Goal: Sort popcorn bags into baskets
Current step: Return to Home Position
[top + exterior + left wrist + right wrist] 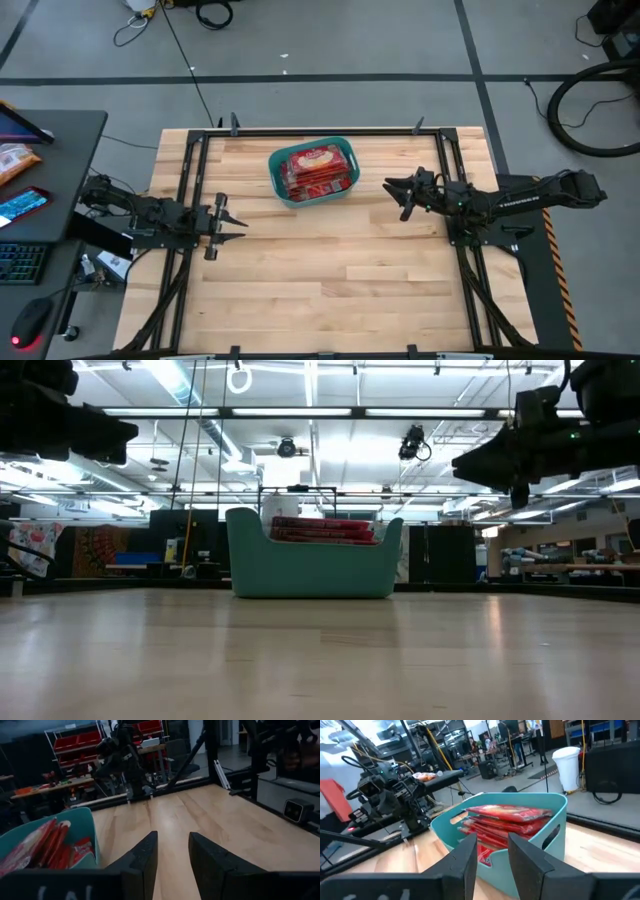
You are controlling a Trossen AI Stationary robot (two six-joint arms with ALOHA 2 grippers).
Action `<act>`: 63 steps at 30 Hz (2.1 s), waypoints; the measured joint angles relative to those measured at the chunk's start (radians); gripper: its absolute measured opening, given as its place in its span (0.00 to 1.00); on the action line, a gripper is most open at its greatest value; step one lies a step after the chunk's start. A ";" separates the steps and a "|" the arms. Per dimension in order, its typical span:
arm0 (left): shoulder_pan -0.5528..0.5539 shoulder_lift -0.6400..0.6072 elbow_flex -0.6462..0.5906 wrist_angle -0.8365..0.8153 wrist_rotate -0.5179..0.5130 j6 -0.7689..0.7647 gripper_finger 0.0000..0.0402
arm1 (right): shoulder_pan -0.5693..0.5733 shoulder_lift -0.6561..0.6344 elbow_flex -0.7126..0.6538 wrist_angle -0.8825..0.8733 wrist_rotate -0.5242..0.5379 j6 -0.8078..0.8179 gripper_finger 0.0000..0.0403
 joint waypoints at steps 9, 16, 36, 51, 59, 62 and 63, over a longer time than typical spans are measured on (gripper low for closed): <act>0.000 0.000 0.000 0.001 0.000 -0.009 0.29 | -0.001 0.006 -0.025 -0.025 -0.002 -0.003 0.28; 0.000 0.000 0.000 0.002 0.000 -0.009 0.29 | -0.001 0.007 -0.025 -0.021 -0.002 -0.002 0.28; 0.000 0.000 0.000 0.002 0.000 -0.009 0.29 | -0.001 0.007 -0.025 -0.022 -0.002 -0.004 0.28; 0.000 0.000 0.000 0.002 0.000 -0.009 0.29 | -0.001 0.007 -0.025 -0.022 -0.002 -0.004 0.29; 0.000 0.000 0.000 0.003 0.000 -0.009 0.29 | -0.001 0.007 -0.025 -0.022 -0.002 -0.004 0.29; 0.000 0.000 0.000 0.003 0.000 -0.009 0.29 | -0.001 0.007 -0.025 -0.022 -0.002 -0.004 0.29; 0.000 0.000 0.000 0.003 0.000 -0.009 0.29 | -0.001 0.007 -0.025 -0.022 -0.002 -0.004 0.29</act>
